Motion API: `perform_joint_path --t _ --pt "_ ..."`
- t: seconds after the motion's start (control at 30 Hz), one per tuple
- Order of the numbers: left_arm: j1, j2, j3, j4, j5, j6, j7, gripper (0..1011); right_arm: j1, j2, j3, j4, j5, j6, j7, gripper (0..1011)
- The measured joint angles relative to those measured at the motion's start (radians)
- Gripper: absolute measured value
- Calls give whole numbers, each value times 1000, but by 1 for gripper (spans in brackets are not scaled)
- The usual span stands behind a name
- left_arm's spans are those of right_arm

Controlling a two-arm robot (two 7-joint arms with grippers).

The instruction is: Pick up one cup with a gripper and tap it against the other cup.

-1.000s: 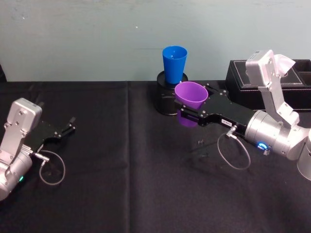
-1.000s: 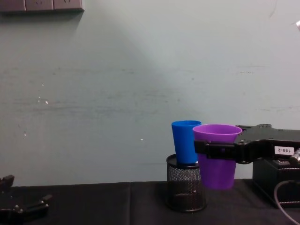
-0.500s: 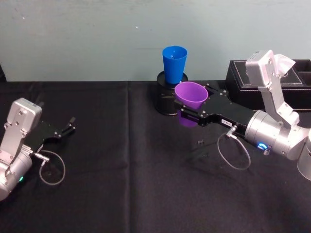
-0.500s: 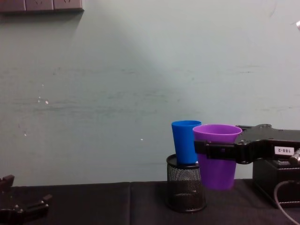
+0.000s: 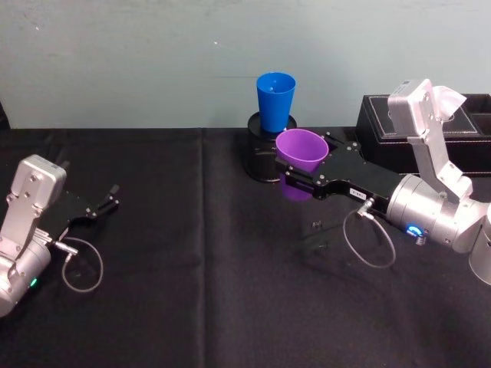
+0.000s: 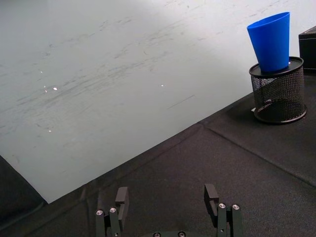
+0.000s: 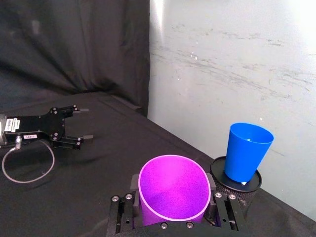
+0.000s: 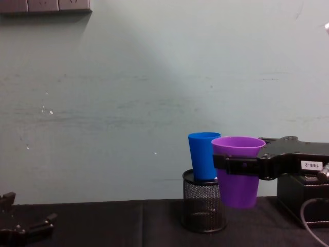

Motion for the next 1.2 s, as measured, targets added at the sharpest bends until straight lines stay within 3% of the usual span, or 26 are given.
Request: perform_joint_path --t 1.2 --pt "0 0 0 0 0 0 0 1000 0 0 0 0 0 0 0 738"
